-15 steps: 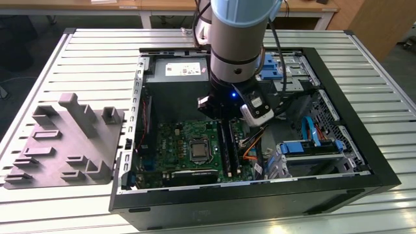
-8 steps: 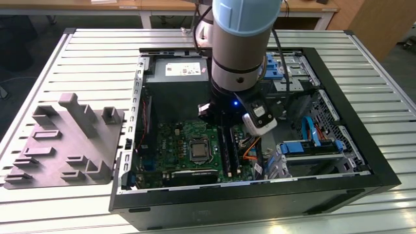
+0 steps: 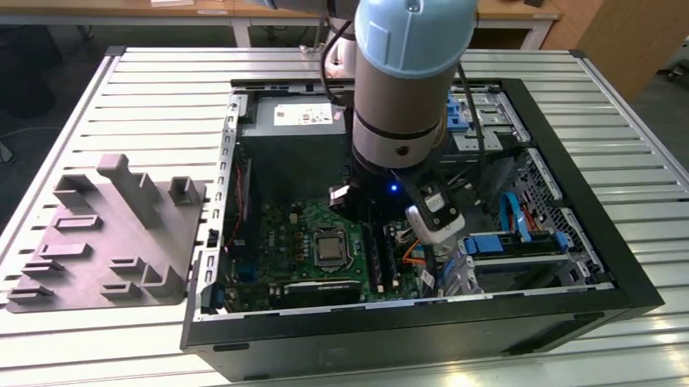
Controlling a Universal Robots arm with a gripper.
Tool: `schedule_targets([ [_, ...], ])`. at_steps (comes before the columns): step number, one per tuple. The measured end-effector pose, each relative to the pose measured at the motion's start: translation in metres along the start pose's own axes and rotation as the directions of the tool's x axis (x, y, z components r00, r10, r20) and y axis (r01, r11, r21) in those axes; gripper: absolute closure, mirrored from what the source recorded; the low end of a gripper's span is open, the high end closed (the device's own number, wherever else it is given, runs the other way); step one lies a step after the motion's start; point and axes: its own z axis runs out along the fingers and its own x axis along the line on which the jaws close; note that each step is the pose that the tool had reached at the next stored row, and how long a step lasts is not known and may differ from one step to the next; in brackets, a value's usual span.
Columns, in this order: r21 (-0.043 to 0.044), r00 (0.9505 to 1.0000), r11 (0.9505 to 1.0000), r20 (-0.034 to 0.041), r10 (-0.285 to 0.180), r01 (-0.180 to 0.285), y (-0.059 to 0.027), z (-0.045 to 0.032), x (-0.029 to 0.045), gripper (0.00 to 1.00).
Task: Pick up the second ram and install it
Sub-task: 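Press down the second ram until it locks into place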
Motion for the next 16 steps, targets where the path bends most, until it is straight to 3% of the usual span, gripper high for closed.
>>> schedule_targets([
  [6, 0.0209, 1.0000, 0.9998, 0.0000, 0.000, 0.000, -0.0094, -0.0006, -0.0002, 0.90],
  [13, 0.0253, 1.0000, 0.9997, -0.0001, 0.000, 0.000, -0.0254, -0.0014, -0.0006, 0.90],
  [16, 0.0253, 1.0000, 0.9997, -0.0001, 0.000, 0.000, -0.0278, -0.0015, -0.0006, 0.90],
])
